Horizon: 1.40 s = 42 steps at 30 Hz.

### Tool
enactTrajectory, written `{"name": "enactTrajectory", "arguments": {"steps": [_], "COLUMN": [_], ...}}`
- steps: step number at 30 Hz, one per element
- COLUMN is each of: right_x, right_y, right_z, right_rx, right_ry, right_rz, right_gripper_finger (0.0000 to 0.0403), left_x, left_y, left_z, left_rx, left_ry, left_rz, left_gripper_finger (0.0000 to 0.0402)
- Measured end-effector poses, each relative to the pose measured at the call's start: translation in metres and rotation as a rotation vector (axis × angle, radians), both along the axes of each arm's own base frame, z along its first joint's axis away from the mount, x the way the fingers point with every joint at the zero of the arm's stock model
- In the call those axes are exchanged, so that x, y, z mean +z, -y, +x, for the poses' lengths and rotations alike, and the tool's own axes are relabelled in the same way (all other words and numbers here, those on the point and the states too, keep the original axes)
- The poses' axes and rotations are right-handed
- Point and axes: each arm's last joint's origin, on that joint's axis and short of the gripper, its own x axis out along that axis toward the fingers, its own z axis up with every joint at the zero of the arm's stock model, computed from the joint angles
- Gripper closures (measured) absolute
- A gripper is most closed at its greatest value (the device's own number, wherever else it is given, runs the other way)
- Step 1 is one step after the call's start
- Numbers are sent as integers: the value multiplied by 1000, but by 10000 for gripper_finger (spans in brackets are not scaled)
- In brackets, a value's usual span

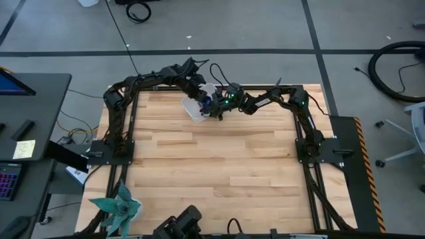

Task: Nest measuring cups in basket
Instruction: Put the stacked measuring cups into the white bin

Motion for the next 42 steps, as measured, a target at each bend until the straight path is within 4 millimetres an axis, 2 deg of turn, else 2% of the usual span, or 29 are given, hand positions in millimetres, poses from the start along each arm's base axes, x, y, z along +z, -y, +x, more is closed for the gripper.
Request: {"name": "enactTrajectory", "arguments": {"steps": [6, 11, 29, 42], "right_x": [1, -3, -2, -3], "right_y": [0, -1, 0, 2], "right_z": [0, -1, -1, -3], "right_rx": [22, 27, 19, 14], "right_ry": [24, 11, 10, -16], "right_rz": [-15, -3, -1, 40], "right_gripper_finger": [231, 231, 231, 231], "left_x": [-3, -16, -15, -13], "left_y": [0, 2, 4, 19], "left_z": [0, -3, 1, 13], "left_rx": [-29, -13, -34, -51], "left_ry": [-34, -129, -125, -115], "left_rz": [47, 53, 83, 66], "left_gripper_finger": [285, 285, 285, 285]}}
